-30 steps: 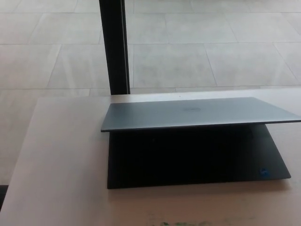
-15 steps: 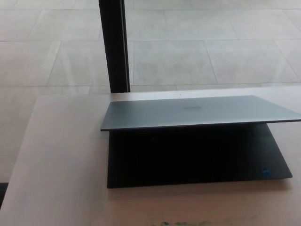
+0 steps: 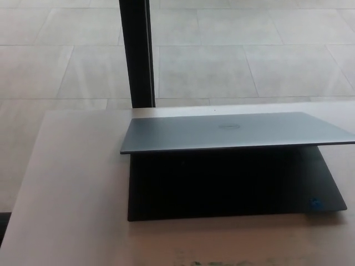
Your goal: The robot uses its right hand to push down on the lid of a laptop kept in the middle of the desk to close it
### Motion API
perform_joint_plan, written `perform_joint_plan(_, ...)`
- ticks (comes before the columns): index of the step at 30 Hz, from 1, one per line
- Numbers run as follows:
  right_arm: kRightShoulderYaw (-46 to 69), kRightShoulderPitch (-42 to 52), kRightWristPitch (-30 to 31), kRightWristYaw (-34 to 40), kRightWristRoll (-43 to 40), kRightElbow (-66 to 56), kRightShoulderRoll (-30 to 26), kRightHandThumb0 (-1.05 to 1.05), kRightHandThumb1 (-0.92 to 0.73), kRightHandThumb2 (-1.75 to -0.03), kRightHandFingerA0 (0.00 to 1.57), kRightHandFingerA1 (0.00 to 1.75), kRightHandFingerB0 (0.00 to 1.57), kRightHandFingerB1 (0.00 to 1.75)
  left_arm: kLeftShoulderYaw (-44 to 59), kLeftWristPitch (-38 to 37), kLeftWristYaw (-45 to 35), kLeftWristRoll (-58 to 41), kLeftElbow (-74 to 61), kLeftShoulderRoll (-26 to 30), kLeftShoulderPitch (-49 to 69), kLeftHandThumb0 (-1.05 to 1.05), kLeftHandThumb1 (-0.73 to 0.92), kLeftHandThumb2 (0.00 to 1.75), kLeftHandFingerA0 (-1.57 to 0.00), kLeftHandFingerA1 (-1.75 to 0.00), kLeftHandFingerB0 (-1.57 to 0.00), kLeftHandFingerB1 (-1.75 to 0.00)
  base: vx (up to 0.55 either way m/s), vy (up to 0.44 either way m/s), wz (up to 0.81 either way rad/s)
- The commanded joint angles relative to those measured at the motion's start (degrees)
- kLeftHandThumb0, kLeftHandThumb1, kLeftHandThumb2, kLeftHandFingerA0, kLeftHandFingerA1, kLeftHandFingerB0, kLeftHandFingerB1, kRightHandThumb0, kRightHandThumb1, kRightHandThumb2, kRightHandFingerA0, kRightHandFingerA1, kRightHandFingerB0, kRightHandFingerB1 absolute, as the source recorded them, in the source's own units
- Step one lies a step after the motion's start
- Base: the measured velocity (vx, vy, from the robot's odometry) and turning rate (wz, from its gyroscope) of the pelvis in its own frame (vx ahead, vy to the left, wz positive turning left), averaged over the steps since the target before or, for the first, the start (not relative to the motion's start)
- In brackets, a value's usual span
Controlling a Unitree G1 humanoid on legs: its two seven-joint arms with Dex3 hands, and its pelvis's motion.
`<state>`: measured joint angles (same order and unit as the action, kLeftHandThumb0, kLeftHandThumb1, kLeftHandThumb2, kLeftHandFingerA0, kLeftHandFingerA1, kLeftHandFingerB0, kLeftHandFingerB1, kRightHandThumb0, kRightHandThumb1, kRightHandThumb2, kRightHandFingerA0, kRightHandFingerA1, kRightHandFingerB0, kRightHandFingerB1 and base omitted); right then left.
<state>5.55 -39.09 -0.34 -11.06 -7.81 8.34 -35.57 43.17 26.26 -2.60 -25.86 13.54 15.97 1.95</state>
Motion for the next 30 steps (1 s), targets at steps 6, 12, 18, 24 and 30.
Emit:
perform_joint_plan(6,-13.30,-1.68,-6.59,-6.86,13.64,7.74,-1.94,-1.03,-0.92,-0.85,0.07,0.45,0.17,0.36,-0.28,1.48,1.20,-0.41,1.19,1.29,0.23,-0.97,0.77,0.63,-0.34,-0.78,-0.44,-0.59,0.00,0.000,0.00)
perform_joint_plan(12,-22.61,-4.14,-6.35,-9.97,22.46,11.35,-4.54,-1.01,-0.84,-1.26,0.04,0.47,0.08,0.42,-0.23,1.30,0.40,-0.82,1.77,1.60,-0.02,-1.00,0.75,0.63,-0.37,-0.81,-0.43,-0.61,0.00,0.000,0.00)
perform_joint_plan(18,-28.28,-4.69,-8.76,-8.61,27.79,16.81,-4.96,-1.05,-0.92,-0.88,0.09,0.48,0.19,0.38,-0.49,0.76,0.15,-0.48,1.52,1.52,0.41,-1.04,0.55,0.93,-0.37,-0.72,-0.41,-0.62,0.00,0.000,0.00)
perform_joint_plan(24,-30.35,-5.01,-9.63,-7.22,28.70,21.96,-4.10,-1.03,-0.92,-0.85,0.09,0.48,0.21,0.36,-0.37,0.42,0.78,-0.39,1.58,1.28,0.21,-1.00,0.74,0.63,-0.41,-0.77,-0.44,-0.60,0.00,0.000,0.00)
perform_joint_plan(30,-32.38,-0.25,-10.28,-6.78,30.45,20.04,-3.04,-1.00,-0.92,-0.83,0.10,0.47,0.22,0.35,-0.48,1.15,1.53,-0.25,0.65,1.20,0.42,-0.98,0.57,1.14,-0.48,-0.78,-0.38,-0.61,0.00,0.000,0.00)
